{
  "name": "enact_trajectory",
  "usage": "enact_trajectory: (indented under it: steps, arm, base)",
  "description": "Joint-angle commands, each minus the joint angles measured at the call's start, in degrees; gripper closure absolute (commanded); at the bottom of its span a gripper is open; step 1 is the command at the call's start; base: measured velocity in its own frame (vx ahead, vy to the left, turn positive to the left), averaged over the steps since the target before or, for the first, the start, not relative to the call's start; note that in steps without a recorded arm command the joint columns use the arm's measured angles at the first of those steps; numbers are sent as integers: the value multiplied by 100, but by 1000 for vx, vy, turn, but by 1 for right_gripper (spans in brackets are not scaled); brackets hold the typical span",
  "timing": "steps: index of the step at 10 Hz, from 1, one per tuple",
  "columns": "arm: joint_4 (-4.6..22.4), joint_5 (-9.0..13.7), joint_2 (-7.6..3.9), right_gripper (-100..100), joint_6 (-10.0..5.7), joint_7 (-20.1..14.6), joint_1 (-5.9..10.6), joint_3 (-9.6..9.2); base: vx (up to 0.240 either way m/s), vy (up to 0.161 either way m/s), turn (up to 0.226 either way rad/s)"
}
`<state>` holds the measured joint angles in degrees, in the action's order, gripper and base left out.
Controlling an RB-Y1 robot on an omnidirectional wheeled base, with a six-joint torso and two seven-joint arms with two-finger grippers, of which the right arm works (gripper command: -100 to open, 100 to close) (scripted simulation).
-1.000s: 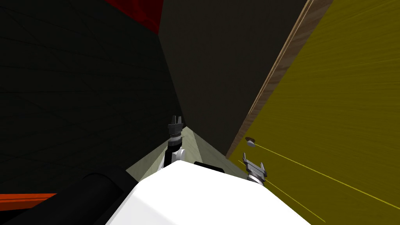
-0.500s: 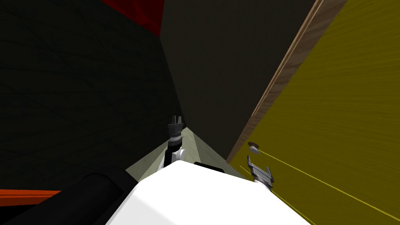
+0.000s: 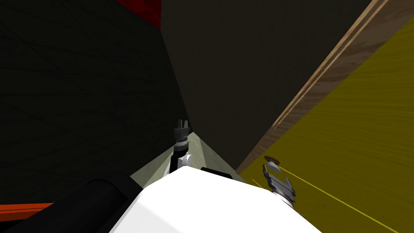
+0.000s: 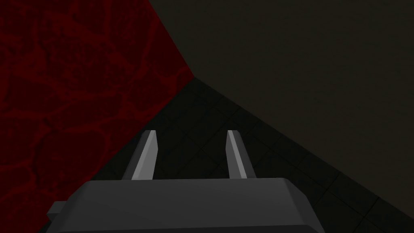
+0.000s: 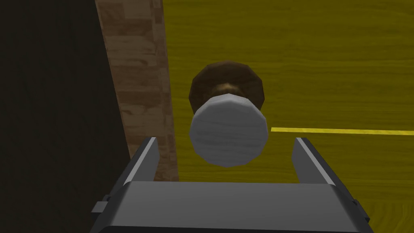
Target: Pull the door open
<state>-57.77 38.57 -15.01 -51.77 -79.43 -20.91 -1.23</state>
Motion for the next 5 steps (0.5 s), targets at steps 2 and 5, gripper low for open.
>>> enact_trajectory:
  steps: [2,5]
  arm:
    - [218,25,-181,-100,-80,-244,41,32]
    - [372,36,-295,-100,-138,-388,65,46]
  base:
    - [89,-5,18]
    - [116,-5,19]
